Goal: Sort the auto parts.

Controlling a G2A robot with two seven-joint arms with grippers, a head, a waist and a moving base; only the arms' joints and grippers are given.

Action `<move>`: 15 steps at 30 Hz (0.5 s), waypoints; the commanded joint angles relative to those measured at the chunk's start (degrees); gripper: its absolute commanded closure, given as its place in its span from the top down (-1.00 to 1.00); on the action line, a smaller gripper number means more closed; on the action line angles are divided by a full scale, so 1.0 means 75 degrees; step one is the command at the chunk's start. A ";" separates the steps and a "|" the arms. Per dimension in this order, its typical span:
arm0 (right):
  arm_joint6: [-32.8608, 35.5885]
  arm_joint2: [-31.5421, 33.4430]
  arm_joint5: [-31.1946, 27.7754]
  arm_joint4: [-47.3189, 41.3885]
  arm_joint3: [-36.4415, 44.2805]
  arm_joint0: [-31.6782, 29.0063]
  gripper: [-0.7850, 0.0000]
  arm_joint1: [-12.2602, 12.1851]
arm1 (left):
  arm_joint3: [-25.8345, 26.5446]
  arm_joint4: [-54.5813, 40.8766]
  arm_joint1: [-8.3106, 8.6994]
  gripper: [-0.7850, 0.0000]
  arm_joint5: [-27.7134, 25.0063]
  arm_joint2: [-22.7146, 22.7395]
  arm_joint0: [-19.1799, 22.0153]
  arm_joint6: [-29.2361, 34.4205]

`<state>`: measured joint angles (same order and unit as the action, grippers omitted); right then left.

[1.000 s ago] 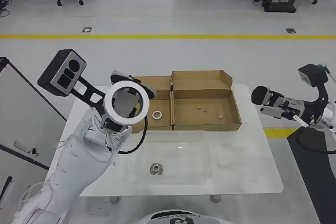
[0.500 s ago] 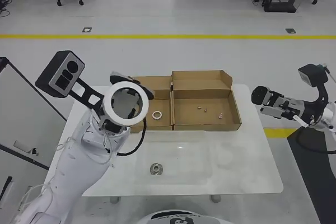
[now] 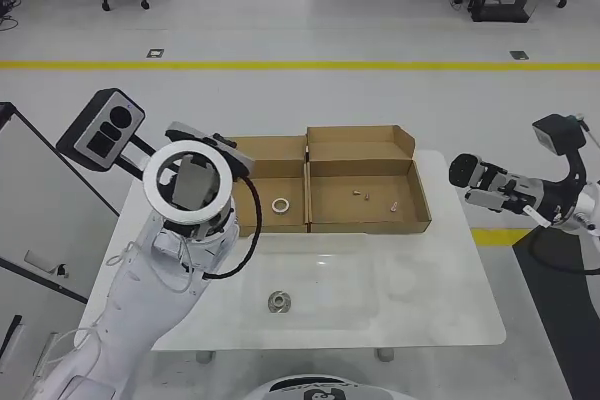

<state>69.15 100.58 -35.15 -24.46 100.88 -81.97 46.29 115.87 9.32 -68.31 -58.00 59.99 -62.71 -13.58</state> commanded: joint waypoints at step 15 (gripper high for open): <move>0.0000 0.0000 0.0000 -0.0002 0.0000 0.0000 1.00 0.0000 | -0.0547 0.0411 0.0062 -1.00 0.1667 0.0485 -0.0184 0.1523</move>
<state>69.15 100.58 -35.15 -24.46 100.88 -81.97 46.29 112.67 11.92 -67.89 -46.86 63.13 -63.89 -3.21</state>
